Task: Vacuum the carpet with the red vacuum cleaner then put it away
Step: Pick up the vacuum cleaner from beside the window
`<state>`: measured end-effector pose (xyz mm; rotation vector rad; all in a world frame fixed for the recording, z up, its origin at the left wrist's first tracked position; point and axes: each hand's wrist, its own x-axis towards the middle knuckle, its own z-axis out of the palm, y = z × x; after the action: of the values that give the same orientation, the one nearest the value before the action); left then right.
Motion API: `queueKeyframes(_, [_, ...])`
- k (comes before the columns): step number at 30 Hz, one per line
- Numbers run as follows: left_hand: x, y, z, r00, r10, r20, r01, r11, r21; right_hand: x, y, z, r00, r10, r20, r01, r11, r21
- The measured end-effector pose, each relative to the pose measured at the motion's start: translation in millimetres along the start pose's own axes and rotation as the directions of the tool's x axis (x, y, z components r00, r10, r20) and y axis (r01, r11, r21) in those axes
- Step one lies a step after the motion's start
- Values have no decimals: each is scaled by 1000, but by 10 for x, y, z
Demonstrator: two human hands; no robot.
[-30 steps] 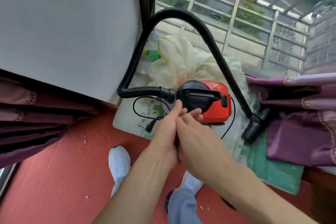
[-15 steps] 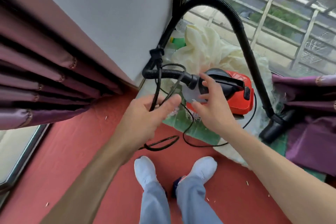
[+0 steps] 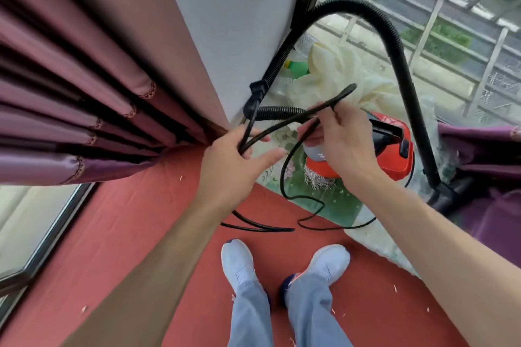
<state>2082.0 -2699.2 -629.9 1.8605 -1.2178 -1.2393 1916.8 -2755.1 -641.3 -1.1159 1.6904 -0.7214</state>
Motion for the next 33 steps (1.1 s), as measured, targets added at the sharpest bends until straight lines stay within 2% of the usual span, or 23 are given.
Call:
queueKeyframes(2, [-38,-38,144,990,-29,138,29,1000,7,-203,-176,-34,999,50,-1,-48,966,254])
queueKeyframes(4, [-103,-69,315,969,-21,244,12,999,40,-332,-295,-86,997,70,19,-72,917,392])
queueKeyframes(9, [-184,-20,631,979,-71,189,71,997,6,-340,-264,-277,987,138,84,-162,865,476])
queueKeyframes(12, [-177,82,680,962,-170,213,169,985,22,-299,-50,-440,987,151,54,-158,862,482])
queueKeyframes(14, [-178,123,691,927,-292,235,335,927,-170,-322,218,-551,979,205,-20,-181,904,387])
queueKeyframes(15, [-169,140,689,901,-355,248,419,861,-289,-355,373,-587,963,260,-74,-222,917,331])
queueKeyframes(17, [-137,186,668,838,-462,291,546,691,-474,-447,716,-595,884,438,-161,-382,877,291])
queueKeyframes(19, [-109,228,629,772,-506,384,627,511,-588,-517,1010,-530,736,659,-158,-620,749,236])
queueKeyframes(21, [-128,264,602,726,-487,485,677,388,-625,-582,1230,-460,597,801,-52,-788,597,151])
queueKeyframes(23, [-168,279,560,701,-423,575,708,311,-634,-630,1354,-409,520,849,88,-853,512,98])
queueKeyframes(25, [-197,273,492,670,-341,659,740,238,-629,-652,1470,-379,424,875,234,-904,390,177])
queueKeyframes(26, [-200,280,451,649,-294,702,760,208,-616,-652,1531,-365,383,870,311,-911,300,283])
queueKeyframes(28, [-193,306,394,595,-227,771,803,205,-560,-624,1653,-352,390,845,366,-833,154,532])
queueKeyframes(30, [-172,318,394,550,-252,796,832,254,-494,-574,1754,-361,461,830,316,-678,99,728])
queueKeyframes(31, [-162,311,419,537,-302,788,840,283,-464,-564,1762,-380,495,825,272,-606,104,789])
queueKeyframes(33, [-144,283,516,545,-441,713,836,352,-420,-577,1710,-474,538,830,150,-531,196,824])
